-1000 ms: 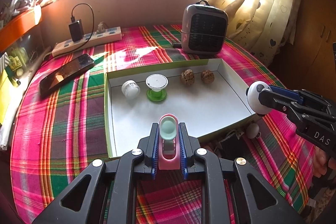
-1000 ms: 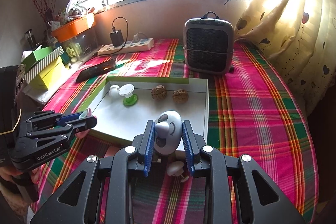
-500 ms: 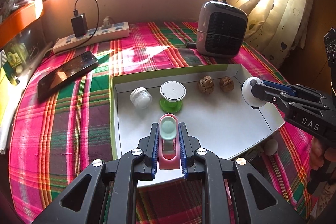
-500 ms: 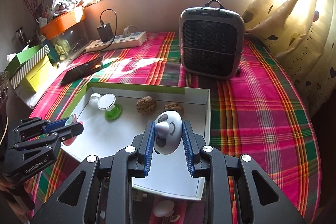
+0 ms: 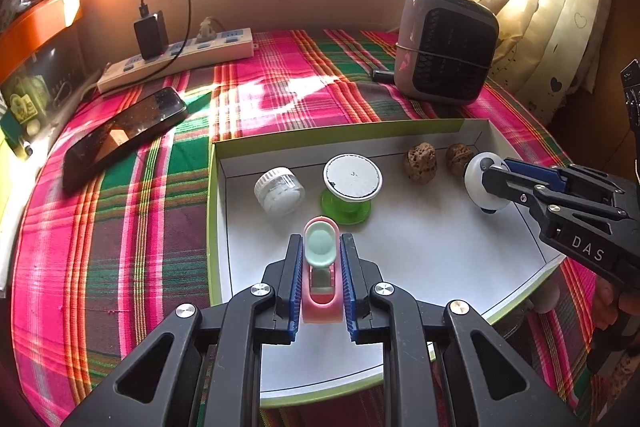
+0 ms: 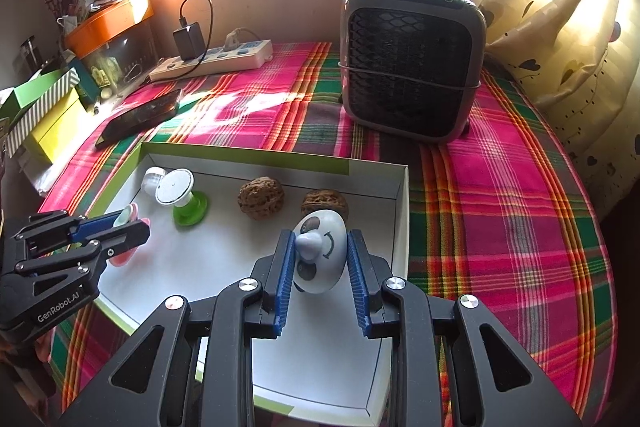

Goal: Organize objects
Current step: 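Carry the pink clip with the left tool over the box while the right tool carries the figurine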

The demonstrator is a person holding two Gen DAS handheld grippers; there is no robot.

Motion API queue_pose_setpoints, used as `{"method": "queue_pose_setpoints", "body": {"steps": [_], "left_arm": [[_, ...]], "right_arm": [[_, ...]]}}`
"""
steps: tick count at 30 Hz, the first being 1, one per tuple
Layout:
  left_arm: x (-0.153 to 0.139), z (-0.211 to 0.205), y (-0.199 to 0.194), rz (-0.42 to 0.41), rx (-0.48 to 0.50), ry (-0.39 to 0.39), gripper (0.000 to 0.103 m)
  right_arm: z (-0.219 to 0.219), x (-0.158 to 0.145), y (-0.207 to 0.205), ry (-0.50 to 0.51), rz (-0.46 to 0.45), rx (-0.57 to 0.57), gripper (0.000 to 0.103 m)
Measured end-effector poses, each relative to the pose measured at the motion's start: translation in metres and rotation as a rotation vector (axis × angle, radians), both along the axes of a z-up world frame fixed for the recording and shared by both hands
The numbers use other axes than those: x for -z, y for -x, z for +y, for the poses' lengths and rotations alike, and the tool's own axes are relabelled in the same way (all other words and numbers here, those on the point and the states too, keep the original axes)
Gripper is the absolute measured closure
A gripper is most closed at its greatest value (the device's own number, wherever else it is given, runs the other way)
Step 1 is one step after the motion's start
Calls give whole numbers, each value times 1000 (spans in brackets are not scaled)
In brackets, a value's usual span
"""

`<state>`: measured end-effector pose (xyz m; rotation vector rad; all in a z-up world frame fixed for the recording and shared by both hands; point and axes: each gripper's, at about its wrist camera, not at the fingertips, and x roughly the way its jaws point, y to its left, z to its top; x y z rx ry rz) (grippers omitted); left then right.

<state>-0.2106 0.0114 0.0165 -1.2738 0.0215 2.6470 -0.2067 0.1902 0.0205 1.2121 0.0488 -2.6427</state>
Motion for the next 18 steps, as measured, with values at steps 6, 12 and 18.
{"method": "queue_pose_setpoints", "body": {"steps": [6, 12, 18], "left_arm": [[3, 0, 3, -9, -5, -1, 87], [4, -2, 6, -7, -16, 5, 87], [5, 0, 7, 0, -18, 18, 87]], "right_arm": [[-4, 3, 5, -24, 7, -3, 76], [-7, 4, 8, -53, 21, 0, 76], [-10, 5, 8, -87, 45, 2, 76]]}}
